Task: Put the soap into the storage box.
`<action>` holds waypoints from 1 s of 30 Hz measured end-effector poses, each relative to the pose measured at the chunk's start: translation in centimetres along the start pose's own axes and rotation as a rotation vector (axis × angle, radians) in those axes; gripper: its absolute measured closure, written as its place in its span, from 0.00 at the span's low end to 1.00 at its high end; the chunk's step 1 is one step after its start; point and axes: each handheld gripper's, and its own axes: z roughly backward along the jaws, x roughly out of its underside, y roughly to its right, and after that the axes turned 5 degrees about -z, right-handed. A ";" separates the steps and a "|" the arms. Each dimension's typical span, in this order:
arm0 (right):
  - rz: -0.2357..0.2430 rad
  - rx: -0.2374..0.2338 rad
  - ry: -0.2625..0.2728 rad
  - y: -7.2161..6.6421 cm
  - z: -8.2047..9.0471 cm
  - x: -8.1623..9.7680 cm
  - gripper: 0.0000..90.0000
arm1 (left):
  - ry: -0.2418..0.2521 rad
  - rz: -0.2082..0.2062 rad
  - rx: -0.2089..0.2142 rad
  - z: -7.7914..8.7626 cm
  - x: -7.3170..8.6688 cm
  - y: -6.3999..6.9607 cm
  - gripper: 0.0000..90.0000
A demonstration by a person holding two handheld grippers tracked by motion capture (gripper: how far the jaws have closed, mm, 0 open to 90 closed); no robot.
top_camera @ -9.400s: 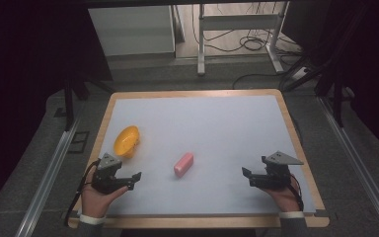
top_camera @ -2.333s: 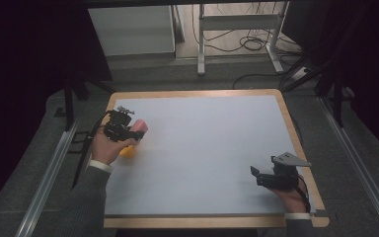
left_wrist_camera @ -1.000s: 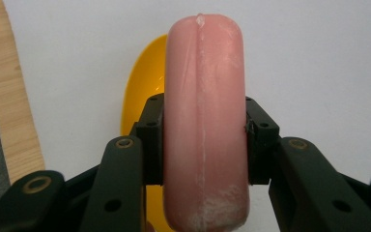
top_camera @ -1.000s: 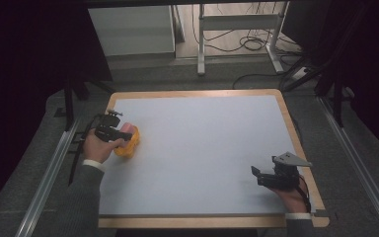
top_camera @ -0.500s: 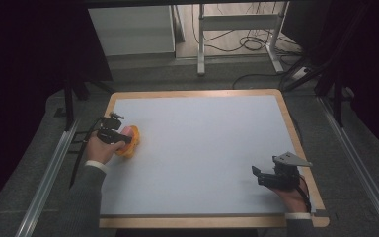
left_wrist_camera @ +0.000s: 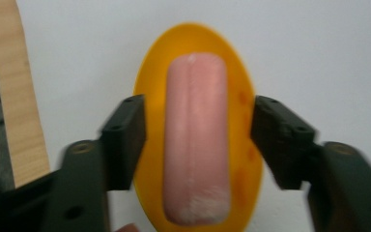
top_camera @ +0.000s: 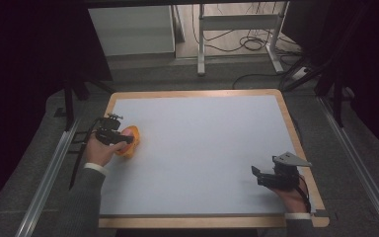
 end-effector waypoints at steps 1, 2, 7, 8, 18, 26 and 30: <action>0.001 0.000 0.000 0.0 0.0 0.0 0.13 | 0.017 -0.006 0.009 0.4 0.0 0.1 0.33; 0.001 0.000 0.000 0.0 0.0 0.0 0.13 | 0.032 -0.011 0.017 0.8 0.0 0.2 0.33; 0.006 -0.001 0.013 0.0 0.3 -0.3 0.13 | 0.096 -0.031 0.063 2.1 0.6 0.7 0.28; 0.004 -0.002 0.020 0.0 0.4 -0.4 0.13 | 0.110 -0.040 0.070 2.3 0.7 0.8 0.27; 0.016 -0.016 0.022 0.0 -0.3 -0.9 0.13 | 0.197 -0.081 0.123 3.5 2.5 2.5 0.28; 0.021 -0.005 0.013 -0.2 -0.2 -0.9 0.13 | 0.259 -0.113 0.181 4.4 5.7 4.5 0.30; 0.020 0.005 0.016 -0.2 0.0 -0.8 0.13 | 0.256 -0.117 0.202 4.1 6.7 5.1 0.30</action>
